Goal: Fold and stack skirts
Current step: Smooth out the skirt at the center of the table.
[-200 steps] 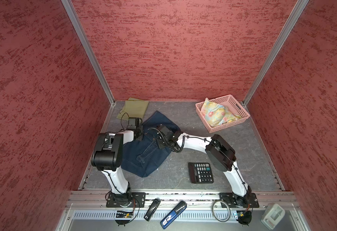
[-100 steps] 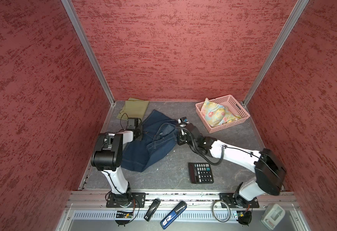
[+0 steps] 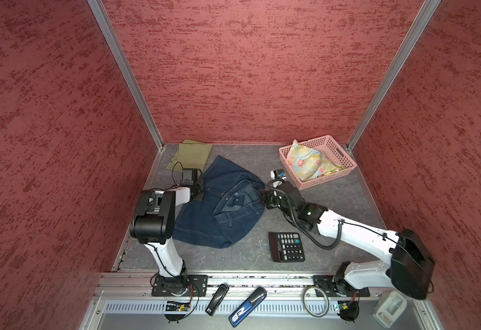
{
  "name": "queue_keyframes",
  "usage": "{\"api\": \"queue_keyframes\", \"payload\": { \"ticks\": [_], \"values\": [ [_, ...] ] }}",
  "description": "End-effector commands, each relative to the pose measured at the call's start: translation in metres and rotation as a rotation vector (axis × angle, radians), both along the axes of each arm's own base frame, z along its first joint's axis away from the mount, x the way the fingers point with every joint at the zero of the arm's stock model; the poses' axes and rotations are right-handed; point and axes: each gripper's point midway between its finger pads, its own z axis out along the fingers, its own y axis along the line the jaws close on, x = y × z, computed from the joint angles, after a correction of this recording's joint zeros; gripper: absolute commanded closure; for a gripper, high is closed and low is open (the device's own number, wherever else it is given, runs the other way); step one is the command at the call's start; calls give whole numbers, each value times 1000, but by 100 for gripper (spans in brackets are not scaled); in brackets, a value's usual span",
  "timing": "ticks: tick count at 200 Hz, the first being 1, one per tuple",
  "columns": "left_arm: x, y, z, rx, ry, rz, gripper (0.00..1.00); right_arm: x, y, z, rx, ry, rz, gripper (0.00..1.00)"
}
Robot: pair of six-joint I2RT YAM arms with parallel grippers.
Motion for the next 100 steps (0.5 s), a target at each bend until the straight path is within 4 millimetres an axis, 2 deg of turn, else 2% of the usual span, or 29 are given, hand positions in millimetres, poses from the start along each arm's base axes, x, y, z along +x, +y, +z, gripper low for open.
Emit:
{"api": "queue_keyframes", "payload": {
  "ticks": [1,31,72,100],
  "values": [
    [-6,0,-12,2,29,7,100,4,34,-28,-23,123,83,16],
    [-7,-1,-12,0,27,1,100,26,60,-55,-60,234,45,19],
    [-3,-4,-12,0,25,-9,100,47,85,-75,-27,336,-4,19],
    [-2,-7,-14,-4,26,-15,100,59,81,-96,-47,388,-93,18]
  ]
}}
